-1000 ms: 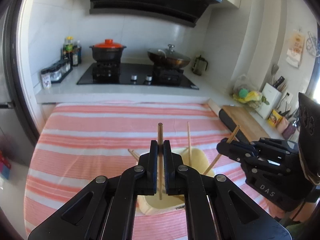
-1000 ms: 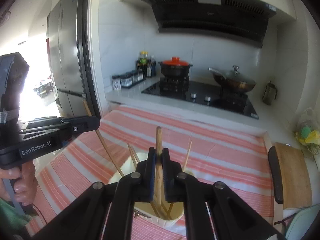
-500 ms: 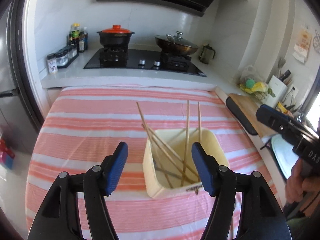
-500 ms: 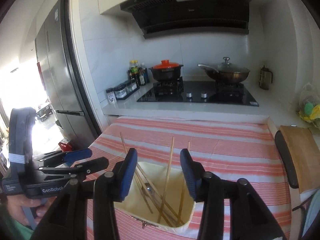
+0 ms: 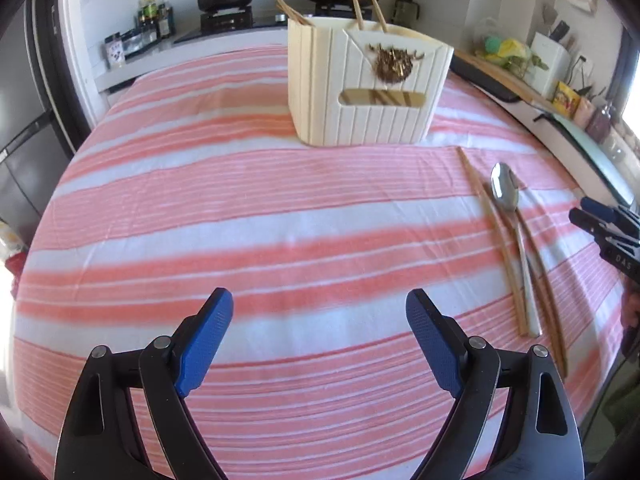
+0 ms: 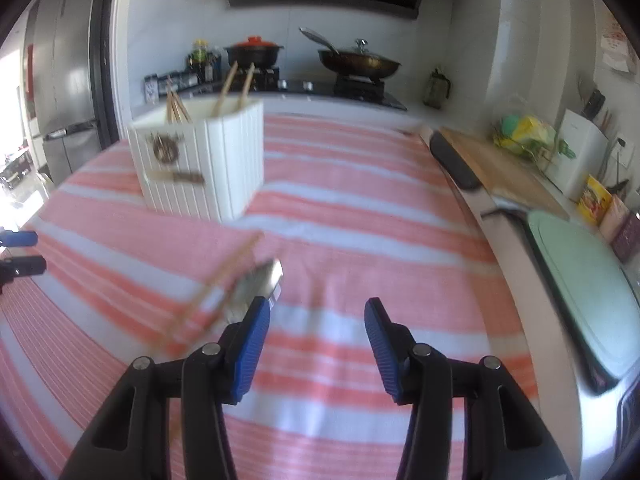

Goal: Organize utensils
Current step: 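Move both tools back toward the spoon and remaining chopsticks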

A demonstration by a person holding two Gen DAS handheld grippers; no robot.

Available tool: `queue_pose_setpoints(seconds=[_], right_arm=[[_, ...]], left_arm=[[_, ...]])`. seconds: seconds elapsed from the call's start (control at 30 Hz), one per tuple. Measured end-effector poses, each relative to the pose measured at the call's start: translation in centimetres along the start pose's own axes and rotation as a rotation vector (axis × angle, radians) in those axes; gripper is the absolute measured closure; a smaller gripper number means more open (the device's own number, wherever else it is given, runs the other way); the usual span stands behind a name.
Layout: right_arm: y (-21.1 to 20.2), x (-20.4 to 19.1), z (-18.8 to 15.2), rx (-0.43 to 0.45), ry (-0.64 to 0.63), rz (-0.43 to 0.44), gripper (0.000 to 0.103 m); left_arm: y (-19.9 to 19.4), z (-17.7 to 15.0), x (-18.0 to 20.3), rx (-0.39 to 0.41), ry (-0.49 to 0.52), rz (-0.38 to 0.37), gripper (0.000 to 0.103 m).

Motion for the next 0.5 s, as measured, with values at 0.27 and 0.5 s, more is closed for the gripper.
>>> queue_pose_setpoints(seconds=[0.27,0.5], right_arm=[[1.1,4.0,-3.6,-0.054,0.124,-0.025,0.053],[1.9,5.0,-3.9,-0.083,0.179,-0.025,0.053]], left_arm=[[2.7,0.2,2.3,0.002,0.036,0.014,0.014],[3.6,0.3,2.8,-0.019,0.059,0.026,0.005]])
Point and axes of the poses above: each gripper's, at about its wrist camera, not at the fingertips, and y roughly the way its jaws point, x to its right, z to its top, the point moved 1 cm from there along y, roughly the way its jaws point, and after that the axes turned 6 degrees about y, right-handed, at the moved point
